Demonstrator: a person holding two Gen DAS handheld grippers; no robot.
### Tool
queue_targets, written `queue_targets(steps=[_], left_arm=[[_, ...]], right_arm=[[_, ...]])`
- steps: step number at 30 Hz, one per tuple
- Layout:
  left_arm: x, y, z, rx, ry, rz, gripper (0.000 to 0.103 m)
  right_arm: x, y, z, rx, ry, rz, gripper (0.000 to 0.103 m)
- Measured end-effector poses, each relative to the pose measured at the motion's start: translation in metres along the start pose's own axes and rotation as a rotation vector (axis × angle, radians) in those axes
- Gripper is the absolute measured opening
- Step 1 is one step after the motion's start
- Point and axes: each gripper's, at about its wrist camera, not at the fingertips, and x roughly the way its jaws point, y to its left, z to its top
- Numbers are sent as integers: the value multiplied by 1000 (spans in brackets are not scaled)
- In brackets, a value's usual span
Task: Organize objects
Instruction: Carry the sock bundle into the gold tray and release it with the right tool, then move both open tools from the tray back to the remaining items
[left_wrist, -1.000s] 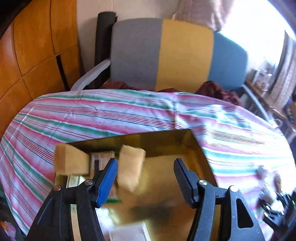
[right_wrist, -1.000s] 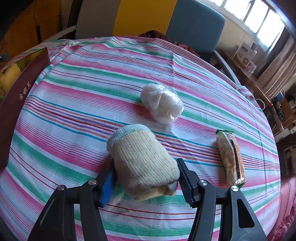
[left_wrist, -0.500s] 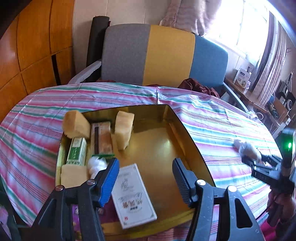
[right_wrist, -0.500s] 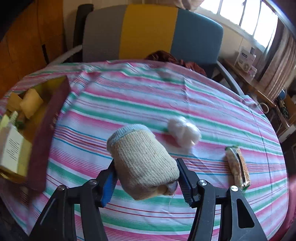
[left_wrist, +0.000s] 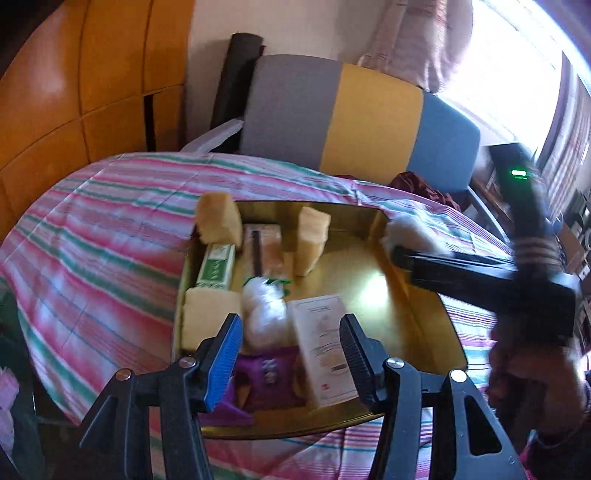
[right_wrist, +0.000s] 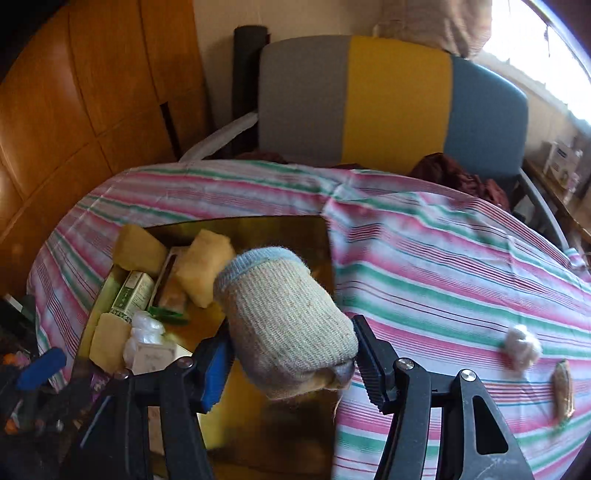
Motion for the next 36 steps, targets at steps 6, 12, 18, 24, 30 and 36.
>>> queue_targets(steps=[6,12,18,24,30,36], left_arm=[[5,23,-8,-41,21,31,55],[10,36,-14,-66,29,54,55],[9,39,-17,-75,22,62,55],[2,43,-18,-86,-1,79,55],[-6,42,-21,-88,-10,88,55],[-14,42,-25,-89,-20,101,55]], right_arm=[[58,37,4,-32,107,-48,62],[89,47,2,-38,170,-25,67],[90,57,3,-77,154,-11,78],[65,66,2,-118,47,-47,81],[37,71,2,-123,-48,-32,81],[12,75,2,-98,-109,26,82]])
